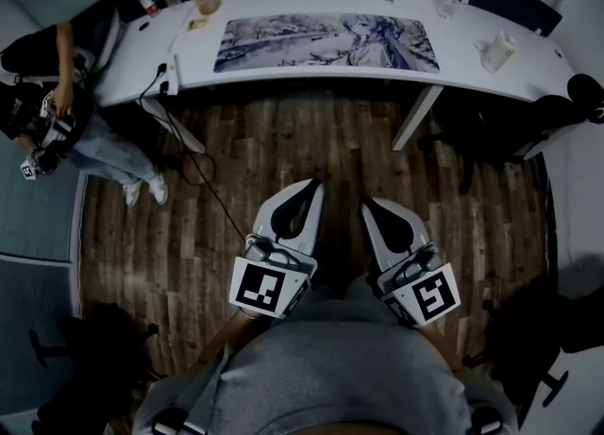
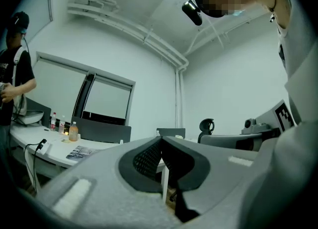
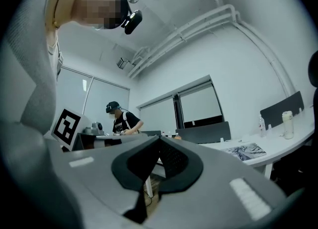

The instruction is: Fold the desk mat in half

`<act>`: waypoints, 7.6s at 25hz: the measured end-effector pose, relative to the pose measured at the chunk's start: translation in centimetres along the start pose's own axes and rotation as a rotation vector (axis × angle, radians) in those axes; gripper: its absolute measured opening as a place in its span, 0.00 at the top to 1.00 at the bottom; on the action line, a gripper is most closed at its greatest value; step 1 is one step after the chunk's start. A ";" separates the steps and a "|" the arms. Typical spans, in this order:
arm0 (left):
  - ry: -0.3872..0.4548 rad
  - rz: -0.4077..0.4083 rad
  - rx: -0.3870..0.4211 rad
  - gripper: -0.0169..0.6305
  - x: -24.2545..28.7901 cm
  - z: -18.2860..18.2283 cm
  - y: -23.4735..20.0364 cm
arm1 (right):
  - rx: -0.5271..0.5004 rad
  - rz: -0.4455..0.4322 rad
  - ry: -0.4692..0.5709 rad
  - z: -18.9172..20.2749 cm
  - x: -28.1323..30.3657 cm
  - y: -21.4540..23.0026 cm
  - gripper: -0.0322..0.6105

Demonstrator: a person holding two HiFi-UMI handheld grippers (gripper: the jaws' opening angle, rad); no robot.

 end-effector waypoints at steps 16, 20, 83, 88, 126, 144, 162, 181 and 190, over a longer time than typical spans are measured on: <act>-0.020 -0.010 -0.008 0.98 4.8 1.7 -2.2 | 0.030 0.054 -0.009 0.7 2.2 5.7 0.95; -0.006 -0.047 -0.008 0.98 8.2 1.8 -3.5 | 0.024 0.031 -0.003 0.4 4.4 9.2 0.95; -0.007 -0.140 0.032 0.98 30.7 2.4 -6.7 | 0.102 -0.078 -0.052 -0.6 14.1 31.4 0.95; -0.007 -0.145 0.034 0.98 32.0 2.8 -8.0 | 0.087 -0.064 -0.047 -0.5 15.4 32.8 0.95; 0.006 0.098 0.019 0.98 54.1 3.6 -26.8 | 0.017 0.168 -0.027 0.1 35.1 47.0 0.95; -0.054 0.390 0.062 0.98 64.7 5.2 -23.3 | -0.007 0.422 -0.061 0.2 30.0 53.3 0.95; -0.185 0.718 0.296 0.98 75.7 10.7 -18.1 | 0.044 0.844 -0.202 6.2 20.8 55.7 0.95; -0.410 1.010 0.487 0.98 82.1 20.0 -13.3 | 0.093 0.995 -0.253 10.7 18.2 56.4 0.92; -0.554 1.138 0.626 0.60 85.7 24.8 -12.2 | 0.169 1.055 -0.361 14.3 17.3 57.6 0.73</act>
Point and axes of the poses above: the fingertips, and each gripper's own axes: x forward along the fingers, y to its right, z out of its underside, the point moved 9 cm from there along -x, backward along the fingers, and after that the axes turned 2 degrees about x, right-handed, at the moved point
